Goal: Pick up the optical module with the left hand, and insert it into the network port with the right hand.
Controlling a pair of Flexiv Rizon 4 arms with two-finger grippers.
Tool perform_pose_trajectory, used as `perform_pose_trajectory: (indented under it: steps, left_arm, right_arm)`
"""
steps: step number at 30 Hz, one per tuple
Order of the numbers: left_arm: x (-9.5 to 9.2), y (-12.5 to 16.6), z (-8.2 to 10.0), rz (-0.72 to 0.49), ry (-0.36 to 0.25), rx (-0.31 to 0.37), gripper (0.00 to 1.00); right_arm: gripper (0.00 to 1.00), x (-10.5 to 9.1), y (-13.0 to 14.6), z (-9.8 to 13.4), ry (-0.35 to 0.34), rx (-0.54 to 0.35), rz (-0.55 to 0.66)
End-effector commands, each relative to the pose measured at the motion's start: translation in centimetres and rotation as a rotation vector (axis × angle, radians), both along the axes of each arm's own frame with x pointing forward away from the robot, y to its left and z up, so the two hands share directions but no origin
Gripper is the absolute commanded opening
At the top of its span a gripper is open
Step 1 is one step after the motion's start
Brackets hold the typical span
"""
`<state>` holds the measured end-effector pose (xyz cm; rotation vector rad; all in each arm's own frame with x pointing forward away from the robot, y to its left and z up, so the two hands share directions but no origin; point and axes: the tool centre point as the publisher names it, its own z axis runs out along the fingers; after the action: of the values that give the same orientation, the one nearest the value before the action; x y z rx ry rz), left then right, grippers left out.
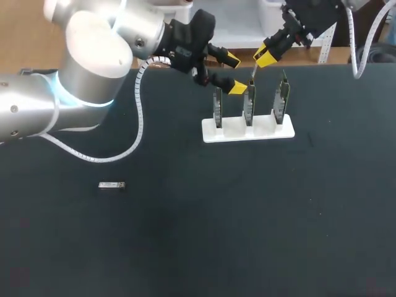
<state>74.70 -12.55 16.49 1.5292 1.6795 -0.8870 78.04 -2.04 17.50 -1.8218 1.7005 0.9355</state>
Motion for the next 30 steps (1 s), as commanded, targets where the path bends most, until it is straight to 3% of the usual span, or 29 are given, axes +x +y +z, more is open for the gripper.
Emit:
perform_pose_trajectory:
  steps: [1, 16, 30]
  left_arm:
    - [0.2, 0.0, 0.2, -0.003, 0.006, 0.038, 1.0]
    - [0.0, 0.0, 0.2, 0.003, 0.008, 0.058, 1.0]
    - [0.0, 0.0, 0.2, 0.003, 0.008, 0.058, 1.0]
  right_arm:
    - [0.0, -0.3, 0.0, 0.0, -0.006, -0.001, -0.003]
    - [0.0, -0.7, 0.0, 0.2, -0.009, -0.006, -0.004]
    - [0.0, -1.7, -0.3, 1.0, -0.026, -0.088, -0.063]
